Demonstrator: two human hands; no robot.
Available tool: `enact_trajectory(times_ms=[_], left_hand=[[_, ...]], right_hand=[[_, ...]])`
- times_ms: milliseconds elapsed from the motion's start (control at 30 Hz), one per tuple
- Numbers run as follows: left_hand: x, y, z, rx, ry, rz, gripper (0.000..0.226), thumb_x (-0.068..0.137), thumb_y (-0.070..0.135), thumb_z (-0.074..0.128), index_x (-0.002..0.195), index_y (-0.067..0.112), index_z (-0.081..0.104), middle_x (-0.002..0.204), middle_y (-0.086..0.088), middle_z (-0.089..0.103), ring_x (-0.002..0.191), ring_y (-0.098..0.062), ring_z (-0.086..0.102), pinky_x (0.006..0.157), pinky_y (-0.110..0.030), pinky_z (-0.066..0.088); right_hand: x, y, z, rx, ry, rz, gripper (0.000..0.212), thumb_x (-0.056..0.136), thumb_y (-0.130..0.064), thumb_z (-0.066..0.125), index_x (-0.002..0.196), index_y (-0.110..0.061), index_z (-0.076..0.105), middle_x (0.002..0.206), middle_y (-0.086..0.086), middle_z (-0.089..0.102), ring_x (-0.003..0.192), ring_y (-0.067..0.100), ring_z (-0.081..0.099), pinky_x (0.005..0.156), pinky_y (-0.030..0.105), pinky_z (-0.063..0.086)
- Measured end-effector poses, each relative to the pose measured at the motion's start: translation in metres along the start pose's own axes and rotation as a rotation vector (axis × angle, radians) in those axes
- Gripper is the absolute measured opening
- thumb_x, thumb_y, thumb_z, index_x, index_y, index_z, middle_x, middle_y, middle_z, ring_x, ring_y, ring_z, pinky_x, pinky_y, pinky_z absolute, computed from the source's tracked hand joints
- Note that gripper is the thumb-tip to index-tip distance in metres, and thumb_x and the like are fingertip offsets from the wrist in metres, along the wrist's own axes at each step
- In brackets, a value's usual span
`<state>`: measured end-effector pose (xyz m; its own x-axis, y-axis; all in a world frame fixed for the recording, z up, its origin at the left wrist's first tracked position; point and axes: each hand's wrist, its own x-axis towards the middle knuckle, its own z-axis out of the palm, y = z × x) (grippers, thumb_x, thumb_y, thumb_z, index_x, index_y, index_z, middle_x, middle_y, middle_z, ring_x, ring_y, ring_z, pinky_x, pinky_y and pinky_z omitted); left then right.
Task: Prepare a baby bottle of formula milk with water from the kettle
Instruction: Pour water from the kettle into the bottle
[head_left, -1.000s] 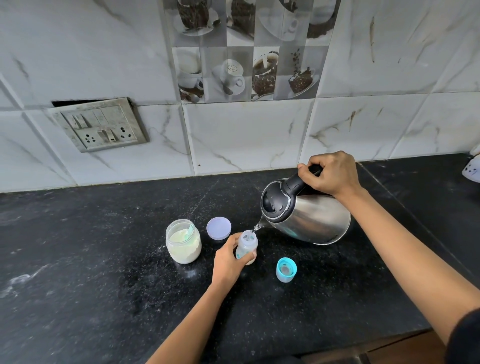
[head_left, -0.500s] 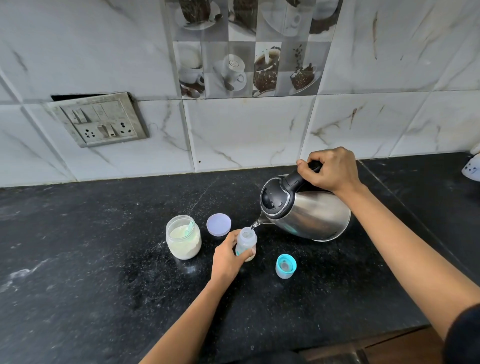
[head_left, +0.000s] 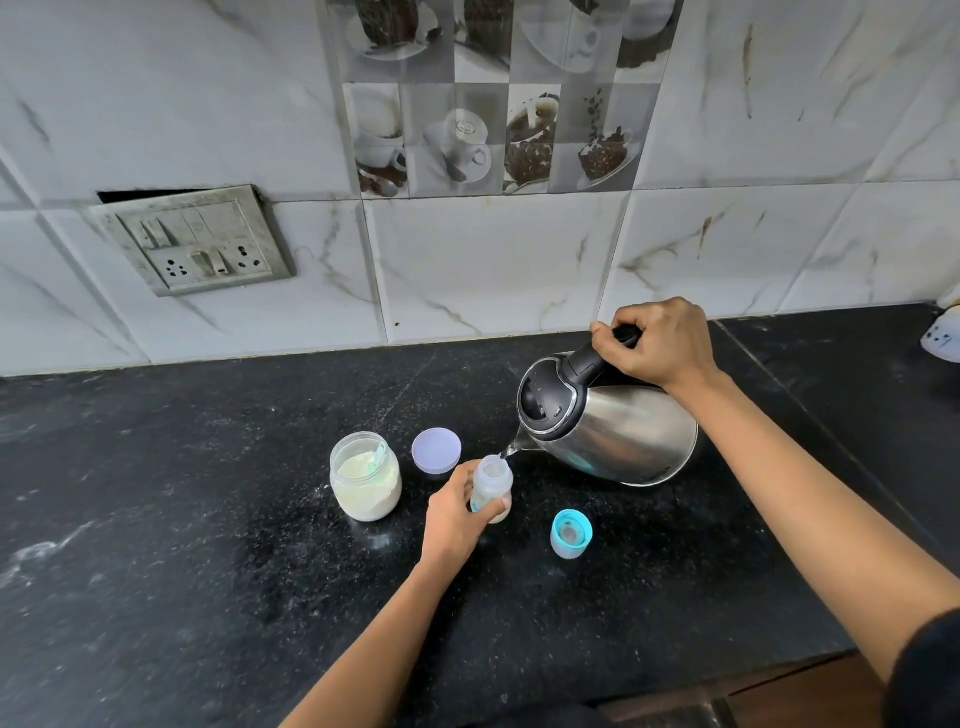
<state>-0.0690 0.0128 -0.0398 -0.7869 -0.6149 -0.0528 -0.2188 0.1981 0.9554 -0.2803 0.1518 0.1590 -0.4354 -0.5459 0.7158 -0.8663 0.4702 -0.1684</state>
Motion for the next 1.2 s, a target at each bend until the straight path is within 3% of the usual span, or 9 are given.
enact_trajectory(times_ms=[367,567,733,833,933,1033,1100,1133,1200], left_hand=[[0.001,0.002,0.002,0.005,0.007,0.009,0.052,0.073,0.014,0.080,0.116,0.031,0.057,0.109,0.019,0.065,0.102,0.008,0.060,0.092,-0.013,0.046],[0.000,0.006,0.003,0.005,0.020,-0.004,0.052,0.074,0.014,0.080,0.113,0.035,0.055,0.108,0.022,0.064,0.101,0.011,0.058,0.088,-0.009,0.044],[-0.001,0.008,0.005,0.002,0.033,-0.021,0.053,0.073,0.013,0.081,0.113,0.034,0.054,0.105,0.025,0.062,0.101,0.013,0.057,0.084,-0.006,0.043],[-0.001,0.009,0.006,0.019,0.041,-0.026,0.053,0.074,0.016,0.081,0.117,0.032,0.054,0.107,0.024,0.061,0.101,0.011,0.057,0.084,-0.006,0.043],[-0.003,0.012,0.006,0.027,0.041,-0.030,0.053,0.075,0.016,0.080,0.116,0.034,0.053,0.106,0.025,0.060,0.100,0.010,0.057,0.081,-0.003,0.042],[-0.004,0.013,0.008,0.030,0.055,-0.029,0.053,0.075,0.017,0.080,0.114,0.038,0.051,0.105,0.027,0.059,0.100,0.009,0.057,0.079,-0.004,0.043],[-0.005,0.013,0.009,0.030,0.065,-0.029,0.053,0.076,0.017,0.080,0.114,0.038,0.050,0.104,0.028,0.058,0.100,0.006,0.057,0.079,-0.005,0.042],[-0.006,0.014,0.010,0.031,0.071,-0.029,0.053,0.076,0.017,0.080,0.115,0.037,0.050,0.105,0.027,0.058,0.100,0.006,0.057,0.080,-0.005,0.041],[-0.008,0.015,0.011,0.025,0.079,-0.034,0.053,0.077,0.017,0.079,0.115,0.036,0.049,0.105,0.026,0.057,0.099,0.006,0.056,0.082,-0.006,0.039]], right_hand=[[-0.012,0.007,0.008,0.081,-0.004,0.064,0.052,0.078,-0.051,0.049,0.050,-0.009,0.064,0.036,0.005,0.045,0.038,0.024,0.042,0.042,0.026,0.040],[-0.024,0.017,0.013,0.200,-0.010,0.203,0.053,0.076,-0.053,0.046,0.054,-0.009,0.066,0.041,-0.003,0.038,0.043,0.021,0.039,0.051,0.022,0.027],[-0.035,0.032,0.018,0.298,0.007,0.317,0.053,0.078,-0.052,0.048,0.051,-0.008,0.059,0.041,0.003,0.041,0.043,0.022,0.040,0.047,0.030,0.033],[-0.043,0.040,0.018,0.345,0.035,0.373,0.052,0.080,-0.051,0.048,0.048,-0.011,0.055,0.038,-0.005,0.036,0.040,0.012,0.038,0.045,0.026,0.029],[-0.051,0.048,0.017,0.382,0.073,0.411,0.053,0.082,-0.048,0.047,0.057,-0.004,0.066,0.041,-0.001,0.045,0.042,0.010,0.041,0.045,0.020,0.030],[-0.059,0.056,0.015,0.418,0.099,0.492,0.047,0.083,-0.046,0.048,0.059,-0.011,0.067,0.042,-0.007,0.044,0.042,0.007,0.040,0.047,0.020,0.030],[-0.063,0.062,0.013,0.439,0.111,0.549,0.039,0.086,-0.040,0.051,0.051,-0.024,0.059,0.038,-0.014,0.039,0.041,0.007,0.036,0.047,0.023,0.028],[-0.065,0.065,0.013,0.451,0.121,0.576,0.042,0.088,-0.035,0.053,0.046,-0.033,0.051,0.035,-0.012,0.035,0.039,0.007,0.034,0.047,0.021,0.026],[-0.070,0.074,0.013,0.475,0.150,0.631,0.054,0.090,-0.028,0.054,0.038,-0.034,0.039,0.034,-0.011,0.033,0.038,0.007,0.031,0.046,0.018,0.021]])
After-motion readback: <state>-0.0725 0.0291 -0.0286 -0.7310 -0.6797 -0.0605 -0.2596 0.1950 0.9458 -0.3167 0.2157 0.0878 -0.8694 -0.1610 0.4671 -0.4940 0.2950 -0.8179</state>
